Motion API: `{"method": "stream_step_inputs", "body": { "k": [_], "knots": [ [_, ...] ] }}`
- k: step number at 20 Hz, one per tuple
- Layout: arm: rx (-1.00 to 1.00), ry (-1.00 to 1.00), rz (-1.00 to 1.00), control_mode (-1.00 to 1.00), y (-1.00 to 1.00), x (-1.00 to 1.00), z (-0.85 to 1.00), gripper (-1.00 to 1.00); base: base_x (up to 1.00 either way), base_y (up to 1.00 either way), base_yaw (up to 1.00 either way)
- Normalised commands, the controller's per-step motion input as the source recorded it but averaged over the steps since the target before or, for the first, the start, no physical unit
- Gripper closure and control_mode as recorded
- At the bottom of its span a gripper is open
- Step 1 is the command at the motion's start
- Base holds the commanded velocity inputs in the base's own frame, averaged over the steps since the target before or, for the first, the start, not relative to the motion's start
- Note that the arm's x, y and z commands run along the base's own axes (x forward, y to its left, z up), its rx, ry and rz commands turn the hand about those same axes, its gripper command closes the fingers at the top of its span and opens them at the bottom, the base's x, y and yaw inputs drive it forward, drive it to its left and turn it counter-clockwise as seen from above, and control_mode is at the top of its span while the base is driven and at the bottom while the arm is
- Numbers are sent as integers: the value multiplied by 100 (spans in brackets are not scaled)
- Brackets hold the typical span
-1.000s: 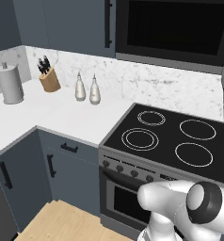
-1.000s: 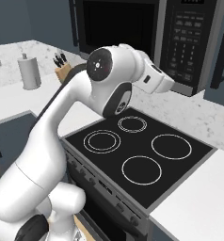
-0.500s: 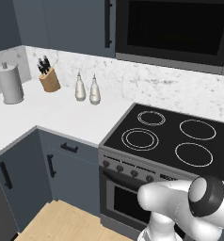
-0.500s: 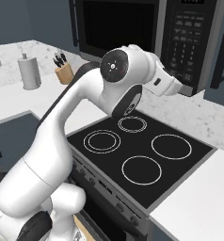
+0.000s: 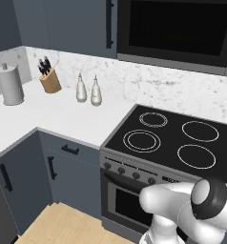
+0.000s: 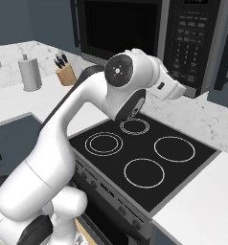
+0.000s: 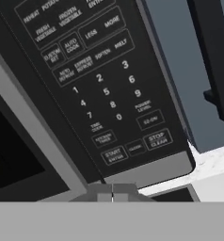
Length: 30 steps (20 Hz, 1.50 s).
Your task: Pick the avocado from the sink and place it in the bowl. Then pick the bowl and place it in the microwave. Then close the microwave door and press the start button.
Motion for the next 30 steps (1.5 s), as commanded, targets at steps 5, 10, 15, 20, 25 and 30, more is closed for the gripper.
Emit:
{"method": "stream_step_inputs", "body": {
  "k": [5, 10, 15, 20, 25, 30],
  "knots": [
    [2, 0, 0, -100, -3, 21, 0, 100, 0, 0, 0],
    [6, 0, 3, -100, -22, 14, 0, 100, 0, 0, 0],
    [4, 0, 3, -100, -12, 18, 0, 100, 0, 0, 0],
    [1, 0, 4, -100, -4, 5, -5, 100, 0, 0, 0],
    [4, -3, 3, -100, -15, 2, -9, 100, 0, 0, 0],
    [0, -1, 0, -100, -1, 11, -11, 100, 0, 0, 0]
  ]
}}
